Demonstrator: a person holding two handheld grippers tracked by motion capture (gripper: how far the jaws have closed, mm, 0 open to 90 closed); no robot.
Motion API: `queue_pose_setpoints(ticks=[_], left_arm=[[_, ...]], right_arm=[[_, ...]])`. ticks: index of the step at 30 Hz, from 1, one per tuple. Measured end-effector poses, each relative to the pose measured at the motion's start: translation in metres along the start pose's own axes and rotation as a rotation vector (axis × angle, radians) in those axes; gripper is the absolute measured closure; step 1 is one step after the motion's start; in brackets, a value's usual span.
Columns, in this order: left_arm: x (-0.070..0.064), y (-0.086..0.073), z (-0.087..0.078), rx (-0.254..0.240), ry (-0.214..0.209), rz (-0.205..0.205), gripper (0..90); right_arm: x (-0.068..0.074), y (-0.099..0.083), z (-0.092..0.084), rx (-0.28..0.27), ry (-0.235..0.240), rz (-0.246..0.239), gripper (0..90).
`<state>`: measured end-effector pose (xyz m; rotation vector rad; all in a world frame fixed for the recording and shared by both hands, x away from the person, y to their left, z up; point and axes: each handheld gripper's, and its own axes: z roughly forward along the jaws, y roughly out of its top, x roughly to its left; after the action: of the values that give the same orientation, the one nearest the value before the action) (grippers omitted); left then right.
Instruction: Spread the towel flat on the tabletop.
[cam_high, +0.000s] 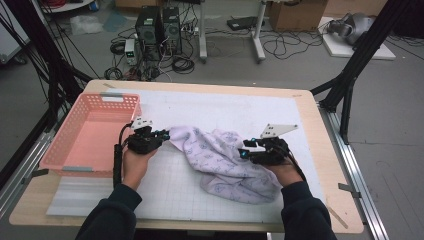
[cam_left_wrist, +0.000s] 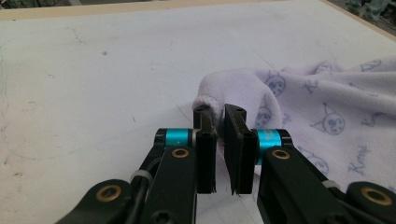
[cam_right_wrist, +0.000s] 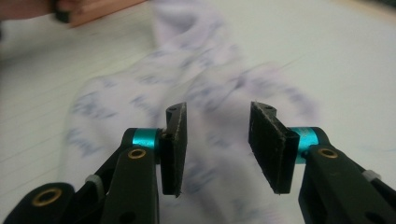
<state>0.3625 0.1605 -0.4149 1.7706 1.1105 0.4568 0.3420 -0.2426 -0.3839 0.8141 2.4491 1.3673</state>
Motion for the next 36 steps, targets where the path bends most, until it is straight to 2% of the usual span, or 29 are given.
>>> queue_pose_setpoints(ticks=[2,4,6,7,9,11,14,16,17,20,22,25,26,27,28,29,30,31,32,33,34,35,36], left_arm=[[0.0,0.0,0.0,-0.002,0.0,-0.001,82.7],[0.0,0.0,0.0,-0.003,-0.003,-0.001,82.6],[-0.001,0.0,0.001,-0.009,-0.006,-0.005,82.5],[-0.001,0.0,0.001,-0.012,-0.006,-0.009,82.4],[-0.001,-0.001,0.0,-0.018,-0.009,-0.012,82.3],[-0.001,-0.002,0.0,-0.021,-0.008,-0.017,82.2],[0.0,-0.002,0.0,-0.027,-0.008,-0.018,82.3],[-0.001,-0.002,0.0,-0.031,-0.007,-0.017,82.3],[-0.001,-0.002,0.0,-0.032,-0.009,-0.017,82.3],[-0.001,-0.002,0.0,-0.034,-0.008,-0.012,82.3],[0.0,-0.003,0.0,-0.034,-0.009,-0.011,82.3],[0.0,-0.004,0.001,-0.034,-0.006,-0.015,82.3],[0.0,-0.004,0.001,-0.034,-0.004,-0.018,82.3],[0.0,-0.004,0.001,-0.031,-0.005,-0.013,82.3],[0.0,-0.004,0.002,-0.031,-0.005,-0.014,82.3],[0.0,-0.004,0.002,-0.032,-0.004,-0.015,82.3],[-0.001,-0.004,0.002,-0.031,-0.005,-0.016,82.3],[-0.001,-0.004,0.003,-0.032,-0.007,-0.02,82.3],[-0.001,-0.005,0.004,-0.033,-0.006,-0.017,82.3],[-0.002,-0.005,0.006,-0.033,-0.006,-0.023,82.3],[-0.003,-0.005,0.008,-0.037,-0.007,-0.028,82.3],[-0.004,-0.005,0.01,-0.044,-0.006,-0.035,82.3],[-0.005,-0.005,0.013,-0.051,-0.005,-0.042,82.3]], right_arm=[[-0.006,0.004,-0.003,-0.033,-0.052,0.006,55.7],[-0.016,0.01,-0.001,-0.033,-0.132,0.018,55.2],[-0.025,0.012,0.007,0.013,-0.18,0.027,53.6],[-0.032,0.012,0.015,0.044,-0.193,0.038,51.7],[-0.041,0.011,0.029,0.071,-0.2,0.063,48.0],[-0.05,0.009,0.042,0.08,-0.197,0.094,47.3],[-0.056,0.007,0.063,0.127,-0.198,0.106,47.0],[-0.053,0.006,0.082,0.183,-0.169,0.089,47.3],[-0.053,0.006,0.082,0.183,-0.169,0.089,47.3],[-0.045,0.005,0.096,0.215,-0.125,0.076,48.6],[-0.039,0.004,0.101,0.236,-0.109,0.057,55.1],[-0.037,0.007,0.098,0.252,-0.072,0.023,76.4],[-0.037,0.008,0.097,0.255,-0.079,0.002,80.4],[-0.037,0.009,0.094,0.26,-0.097,-0.018,81.7],[-0.04,0.011,0.087,0.248,-0.17,-0.039,82.4],[-0.04,0.011,0.087,0.248,-0.17,-0.039,82.4],[-0.042,0.011,0.083,0.242,-0.193,-0.028,82.6],[-0.051,0.013,0.073,0.223,-0.265,-0.021,82.9],[-0.051,0.013,0.073,0.223,-0.265,-0.021,82.9],[-0.055,0.013,0.068,0.223,-0.305,-0.021,82.9],[-0.064,0.013,0.06,0.217,-0.372,0.001,82.9],[-0.064,0.013,0.06,0.217,-0.372,0.001,82.9],[-0.068,0.013,0.055,0.22,-0.407,0.008,82.9]])
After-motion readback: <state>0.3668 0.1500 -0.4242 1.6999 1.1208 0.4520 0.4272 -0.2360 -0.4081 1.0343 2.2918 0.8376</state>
